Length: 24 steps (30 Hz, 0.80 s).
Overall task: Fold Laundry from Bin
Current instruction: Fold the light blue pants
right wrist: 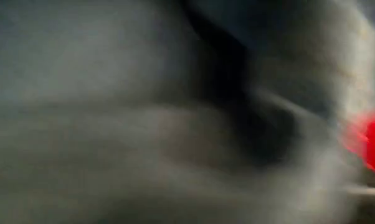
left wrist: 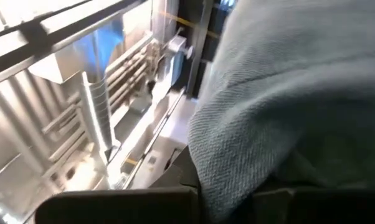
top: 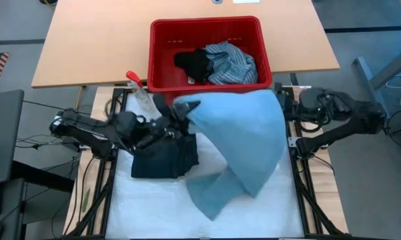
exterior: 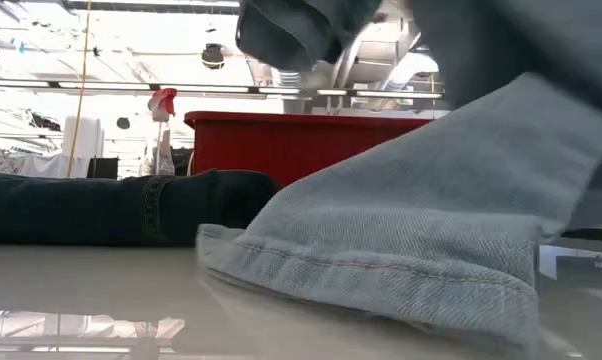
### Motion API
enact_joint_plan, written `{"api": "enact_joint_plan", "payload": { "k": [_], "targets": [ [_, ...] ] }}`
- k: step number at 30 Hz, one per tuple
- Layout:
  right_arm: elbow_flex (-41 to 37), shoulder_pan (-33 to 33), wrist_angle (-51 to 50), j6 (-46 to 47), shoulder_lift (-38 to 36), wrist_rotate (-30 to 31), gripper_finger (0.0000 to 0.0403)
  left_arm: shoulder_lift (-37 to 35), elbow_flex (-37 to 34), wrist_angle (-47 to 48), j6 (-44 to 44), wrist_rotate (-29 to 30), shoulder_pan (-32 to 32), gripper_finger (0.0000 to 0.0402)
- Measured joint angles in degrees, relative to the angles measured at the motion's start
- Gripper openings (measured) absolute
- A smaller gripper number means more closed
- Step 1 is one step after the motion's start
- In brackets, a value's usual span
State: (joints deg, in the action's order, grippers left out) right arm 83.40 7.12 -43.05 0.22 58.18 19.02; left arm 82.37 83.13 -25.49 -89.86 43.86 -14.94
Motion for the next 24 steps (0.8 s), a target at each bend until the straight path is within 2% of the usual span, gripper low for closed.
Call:
{"api": "enact_joint_plan", "payload": {
  "k": [6, 11, 14, 20, 24],
  "targets": [
    [7.96, -1.20, -8.36, -4.57, 4.06, 8.36, 0.0133, 0.00, 8.99, 11.11, 1.05, 5.17, 1.24, 0.0006],
    [9.55, -1.32, -9.39, -6.73, 5.79, 19.44, 0.0125, 0.16, 12.46, 16.26, 2.34, 16.78, 3.30, 0.0005],
    [9.56, -1.32, -9.09, -7.99, 6.80, 21.58, 0.0123, 0.18, 13.15, 18.16, 0.95, 22.75, 5.21, 0.0005],
    [9.56, -1.32, -8.27, -5.96, 9.97, 24.61, 0.0122, -0.02, 13.16, 23.65, 2.67, 22.81, 11.02, 0.0005],
    [9.61, 0.71, -5.75, -5.65, 14.16, 21.56, 0.0122, 0.15, 13.16, 24.72, 2.39, 22.58, 16.85, 0.0005]
  ]
}}
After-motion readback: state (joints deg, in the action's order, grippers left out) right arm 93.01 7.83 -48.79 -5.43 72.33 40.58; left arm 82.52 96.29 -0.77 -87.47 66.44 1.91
